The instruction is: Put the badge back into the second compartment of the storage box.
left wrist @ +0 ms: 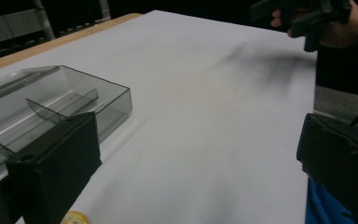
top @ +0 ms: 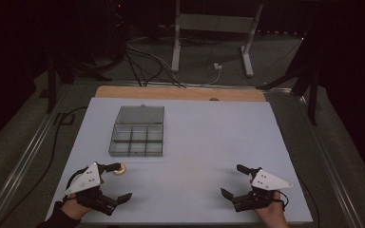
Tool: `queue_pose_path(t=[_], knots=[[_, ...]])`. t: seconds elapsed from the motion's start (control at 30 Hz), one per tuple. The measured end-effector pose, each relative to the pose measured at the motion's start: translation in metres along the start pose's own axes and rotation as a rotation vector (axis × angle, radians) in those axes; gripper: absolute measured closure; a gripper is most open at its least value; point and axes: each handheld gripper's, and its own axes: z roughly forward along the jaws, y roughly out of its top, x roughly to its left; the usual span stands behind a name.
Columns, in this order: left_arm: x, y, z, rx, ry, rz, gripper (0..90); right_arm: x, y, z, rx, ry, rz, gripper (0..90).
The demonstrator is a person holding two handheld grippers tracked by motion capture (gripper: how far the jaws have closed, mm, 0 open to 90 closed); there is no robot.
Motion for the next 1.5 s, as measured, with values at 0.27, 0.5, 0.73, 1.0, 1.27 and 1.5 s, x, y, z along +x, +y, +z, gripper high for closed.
queue_pose_path(t=[0.27, 0.5, 0.73, 1.0, 1.27, 1.5], knots=[[0.005, 0.005, 0.000, -0.005, 0.068, -0.046, 0.4, -0.001, 0.000, 0.000, 0.004, -0.004, 0.018, 0.0], [0.010, 0.009, 0.003, 0.009, 0.126, -0.067, 0.4, -0.002, -0.001, 0.001, 0.010, -0.002, 0.017, 0.0], [0.014, 0.011, 0.006, 0.004, 0.176, -0.079, 0.4, -0.003, -0.001, 0.001, 0.011, -0.003, 0.020, 0.0], [0.022, 0.009, 0.008, 0.002, 0.262, -0.131, 0.4, -0.003, -0.001, 0.001, 0.008, -0.003, 0.025, 0.0], [0.031, 0.000, 0.012, 0.041, 0.341, -0.178, 0.4, -0.003, -0.002, 0.001, 0.012, -0.002, 0.029, 0.0], [0.035, -0.010, 0.019, 0.108, 0.376, -0.190, 0.5, -0.004, -0.002, 0.002, 0.016, -0.003, 0.026, 0.0]])
